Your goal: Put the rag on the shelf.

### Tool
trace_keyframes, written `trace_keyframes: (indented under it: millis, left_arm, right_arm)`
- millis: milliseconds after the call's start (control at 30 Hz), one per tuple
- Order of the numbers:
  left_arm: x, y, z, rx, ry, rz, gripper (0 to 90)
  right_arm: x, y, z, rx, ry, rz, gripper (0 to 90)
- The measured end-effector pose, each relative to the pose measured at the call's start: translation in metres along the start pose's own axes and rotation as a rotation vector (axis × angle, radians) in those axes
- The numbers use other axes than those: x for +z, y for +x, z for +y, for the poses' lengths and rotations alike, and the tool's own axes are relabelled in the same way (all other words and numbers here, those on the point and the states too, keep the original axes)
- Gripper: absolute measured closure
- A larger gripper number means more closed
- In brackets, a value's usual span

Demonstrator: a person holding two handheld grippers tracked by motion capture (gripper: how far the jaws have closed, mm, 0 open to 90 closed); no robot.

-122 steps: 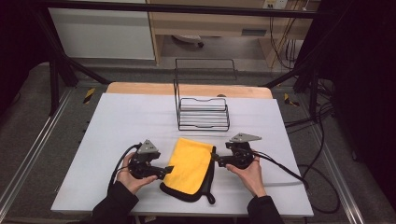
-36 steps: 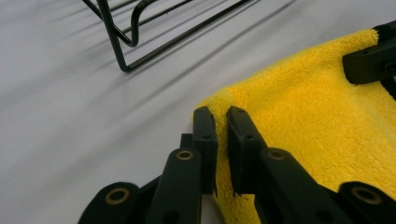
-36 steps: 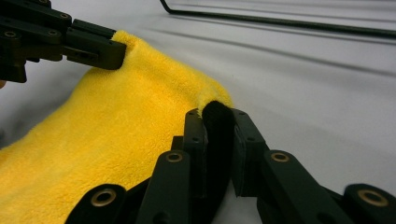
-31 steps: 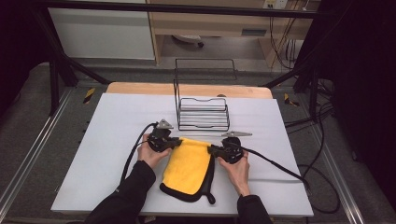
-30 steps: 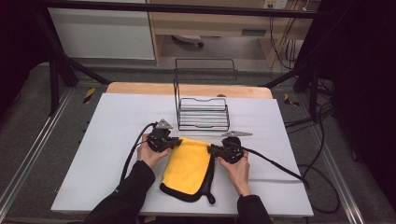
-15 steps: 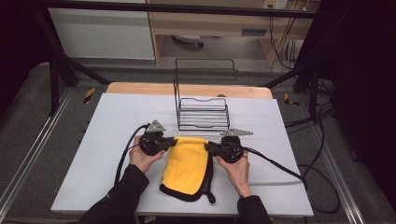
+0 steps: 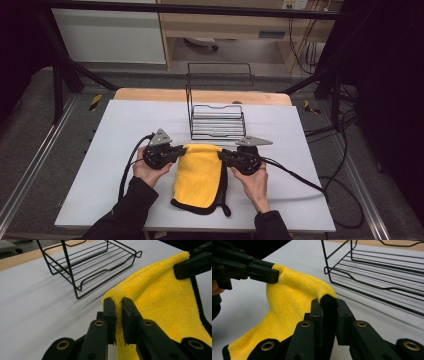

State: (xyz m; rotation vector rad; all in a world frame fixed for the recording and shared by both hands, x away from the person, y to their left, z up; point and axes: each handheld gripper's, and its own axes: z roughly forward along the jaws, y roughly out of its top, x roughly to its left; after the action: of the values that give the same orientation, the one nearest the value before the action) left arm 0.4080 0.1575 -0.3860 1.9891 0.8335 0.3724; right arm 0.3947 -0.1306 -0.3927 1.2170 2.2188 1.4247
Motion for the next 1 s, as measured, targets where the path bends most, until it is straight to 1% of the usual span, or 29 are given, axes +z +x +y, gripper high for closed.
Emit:
trace_keyframes:
  millis: [233, 567, 1000]
  left_arm:
    - [-0.011, -0.002, 0.005, -0.004, -0.033, 0.002, 82.8]
    - [-0.025, -0.008, 0.014, -0.026, -0.098, -0.003, 82.9]
    - [-0.039, -0.015, 0.025, -0.016, -0.164, -0.005, 82.9]
  right_arm:
    - [-0.008, 0.008, 0.007, -0.031, -0.028, 0.0, 79.0]
    - [-0.021, 0.015, 0.016, -0.066, -0.077, -0.003, 79.0]
    - [-0.037, 0.022, 0.029, -0.111, -0.127, -0.02, 79.2]
